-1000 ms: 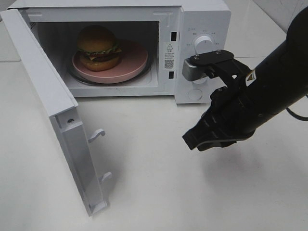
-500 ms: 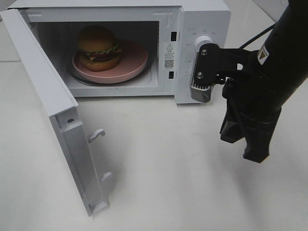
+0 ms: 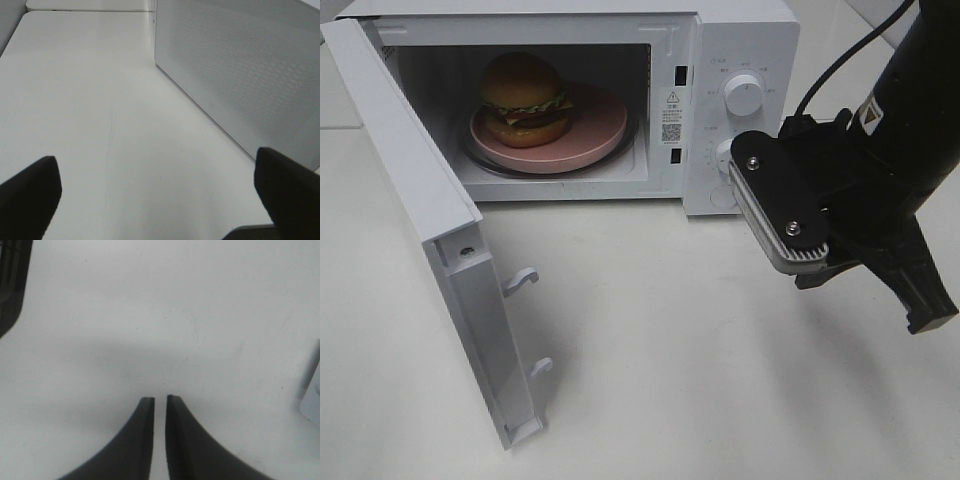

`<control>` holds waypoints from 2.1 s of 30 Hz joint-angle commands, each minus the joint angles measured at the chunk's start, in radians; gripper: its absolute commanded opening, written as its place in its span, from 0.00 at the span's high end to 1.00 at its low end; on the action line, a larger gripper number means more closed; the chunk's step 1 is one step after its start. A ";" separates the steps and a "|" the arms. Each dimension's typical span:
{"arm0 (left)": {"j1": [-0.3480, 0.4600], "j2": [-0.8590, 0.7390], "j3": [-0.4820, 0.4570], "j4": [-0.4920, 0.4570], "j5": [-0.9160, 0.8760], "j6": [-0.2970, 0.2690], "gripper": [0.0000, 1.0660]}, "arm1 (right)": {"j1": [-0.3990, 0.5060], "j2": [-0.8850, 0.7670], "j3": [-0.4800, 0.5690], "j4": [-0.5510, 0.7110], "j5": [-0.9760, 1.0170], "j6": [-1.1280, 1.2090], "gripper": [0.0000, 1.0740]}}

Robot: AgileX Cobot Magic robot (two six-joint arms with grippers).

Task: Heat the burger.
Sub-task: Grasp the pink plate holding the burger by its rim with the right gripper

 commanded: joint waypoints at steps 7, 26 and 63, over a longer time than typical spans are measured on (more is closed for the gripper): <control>0.003 -0.007 0.002 0.001 -0.014 -0.002 0.06 | -0.002 -0.007 -0.006 -0.037 -0.080 -0.017 0.50; 0.003 -0.007 0.002 0.001 -0.014 -0.002 0.06 | 0.001 0.037 -0.045 -0.100 -0.306 0.035 0.09; 0.003 -0.007 0.002 0.001 -0.014 -0.002 0.06 | 0.116 0.566 -0.549 -0.199 -0.446 0.164 0.14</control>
